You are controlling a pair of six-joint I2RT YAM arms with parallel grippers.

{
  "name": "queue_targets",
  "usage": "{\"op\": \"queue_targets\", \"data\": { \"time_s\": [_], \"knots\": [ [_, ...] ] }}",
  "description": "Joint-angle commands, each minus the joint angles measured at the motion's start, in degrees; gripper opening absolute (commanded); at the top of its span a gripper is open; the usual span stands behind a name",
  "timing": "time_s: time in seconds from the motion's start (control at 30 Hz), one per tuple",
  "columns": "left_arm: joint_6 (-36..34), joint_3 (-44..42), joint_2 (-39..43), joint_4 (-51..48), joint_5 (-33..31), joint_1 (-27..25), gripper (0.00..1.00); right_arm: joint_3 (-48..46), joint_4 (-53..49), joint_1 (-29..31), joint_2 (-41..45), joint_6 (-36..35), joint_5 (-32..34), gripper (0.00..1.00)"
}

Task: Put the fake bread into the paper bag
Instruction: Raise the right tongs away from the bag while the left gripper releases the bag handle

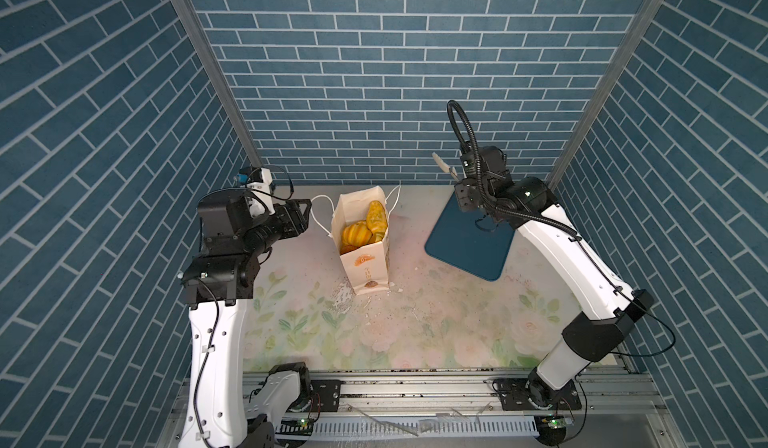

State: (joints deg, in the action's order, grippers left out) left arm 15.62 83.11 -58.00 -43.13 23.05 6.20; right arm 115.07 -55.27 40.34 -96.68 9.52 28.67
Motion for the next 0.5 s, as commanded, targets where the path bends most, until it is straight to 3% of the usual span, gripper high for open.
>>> {"op": "queue_targets", "data": {
  "time_s": [0.0,0.2,0.47],
  "knots": [
    [-3.36,1.09,0.56,-4.47,-4.12,1.73,0.65,-0.94,1.74,-0.18,-3.55,5.25,-5.69,0.50],
    [-3.88,-1.01,2.10,-5.29,-6.57,5.67,0.72,-2.56,5.72,-0.24,-9.63,7.92,-11.99,0.50],
    [0.09,-6.25,2.21,-4.09,-4.77,10.99,0.74,-4.16,10.92,-0.17,-17.11,11.62,-19.56,0.50]
  ]
}}
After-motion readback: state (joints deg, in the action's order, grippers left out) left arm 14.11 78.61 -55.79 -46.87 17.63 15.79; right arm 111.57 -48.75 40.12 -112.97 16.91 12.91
